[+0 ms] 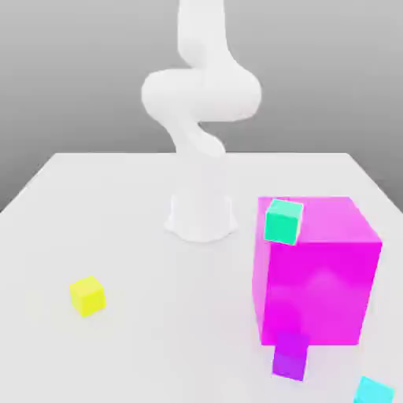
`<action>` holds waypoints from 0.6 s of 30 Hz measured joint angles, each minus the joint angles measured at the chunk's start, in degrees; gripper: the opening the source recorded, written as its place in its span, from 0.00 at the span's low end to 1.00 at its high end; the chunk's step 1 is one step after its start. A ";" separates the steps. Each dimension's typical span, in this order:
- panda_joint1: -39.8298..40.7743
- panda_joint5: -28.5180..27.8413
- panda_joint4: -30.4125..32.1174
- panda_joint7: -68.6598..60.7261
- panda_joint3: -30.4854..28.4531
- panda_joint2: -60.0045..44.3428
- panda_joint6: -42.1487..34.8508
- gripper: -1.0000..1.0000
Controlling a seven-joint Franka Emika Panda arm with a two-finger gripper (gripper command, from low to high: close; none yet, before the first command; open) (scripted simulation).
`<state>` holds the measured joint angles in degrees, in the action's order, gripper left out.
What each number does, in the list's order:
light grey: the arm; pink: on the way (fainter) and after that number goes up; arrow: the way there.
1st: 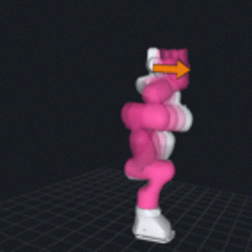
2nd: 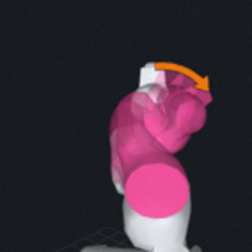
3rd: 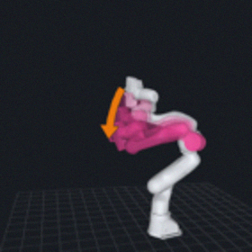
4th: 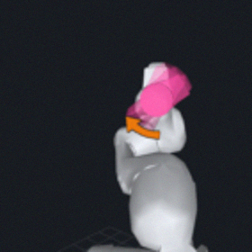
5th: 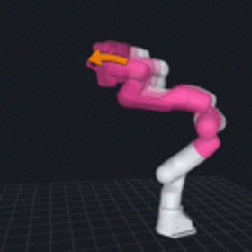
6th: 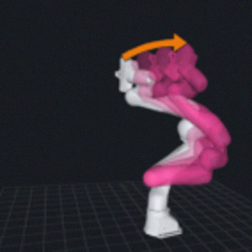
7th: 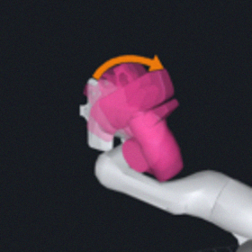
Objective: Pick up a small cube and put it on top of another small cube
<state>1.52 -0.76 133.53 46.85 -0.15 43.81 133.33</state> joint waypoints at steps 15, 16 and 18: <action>18.98 -6.86 21.71 12.31 -7.97 -32.27 22.28 0.50; 19.86 -6.39 23.22 12.48 -8.98 -34.60 23.92 0.50; 21.17 -4.53 26.06 12.11 -10.84 -38.82 26.95 0.50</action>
<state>22.69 -5.29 159.59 58.96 -10.99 4.99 160.28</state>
